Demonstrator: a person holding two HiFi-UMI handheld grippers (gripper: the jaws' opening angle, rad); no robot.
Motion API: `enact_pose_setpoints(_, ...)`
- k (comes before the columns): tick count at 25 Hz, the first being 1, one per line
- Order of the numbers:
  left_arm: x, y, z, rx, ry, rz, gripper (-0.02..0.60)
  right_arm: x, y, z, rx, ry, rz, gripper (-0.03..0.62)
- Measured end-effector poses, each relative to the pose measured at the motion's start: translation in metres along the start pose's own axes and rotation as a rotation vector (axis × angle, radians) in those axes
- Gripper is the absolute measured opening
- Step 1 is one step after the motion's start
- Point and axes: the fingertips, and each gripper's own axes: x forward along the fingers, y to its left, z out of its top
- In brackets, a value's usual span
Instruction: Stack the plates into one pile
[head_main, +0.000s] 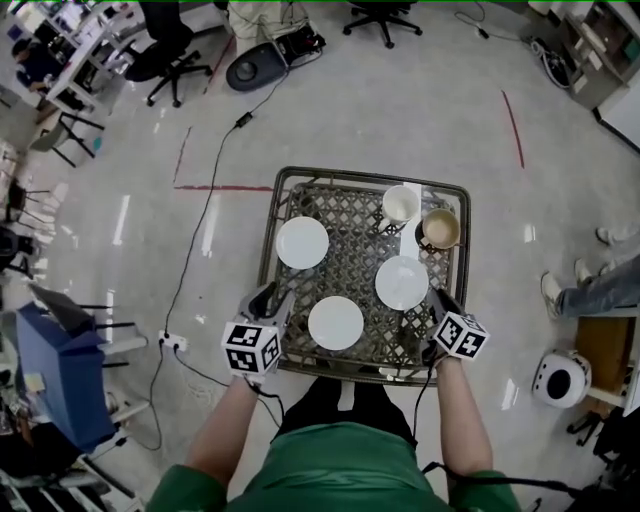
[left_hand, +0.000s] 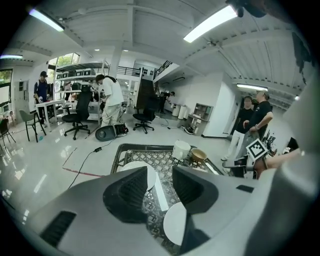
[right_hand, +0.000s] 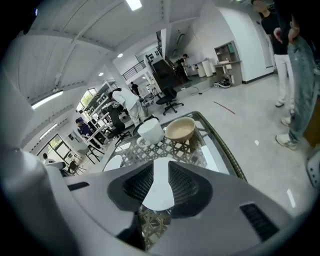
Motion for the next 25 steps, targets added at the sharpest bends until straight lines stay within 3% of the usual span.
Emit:
enact_pose_setpoints(9, 0.003, -0.003, -0.028, -0.033, 0.059, 0.007, 0.166, 0.032, -0.042, -0.058, 0.229, 0.118, -0.032, 0.137)
enact_pose_setpoints(15, 0.001, -0.002, -0.027, -0.044, 0.055, 0.017, 0.166, 0.047, -0.052, -0.079, 0.508, 0.093, 0.005, 0.175)
enact_pose_setpoints(25, -0.008, -0.010, -0.020, -0.072, 0.040, 0.022, 0.166, 0.066, -0.041, -0.075, 0.510, 0.086, 0.035, 0.142)
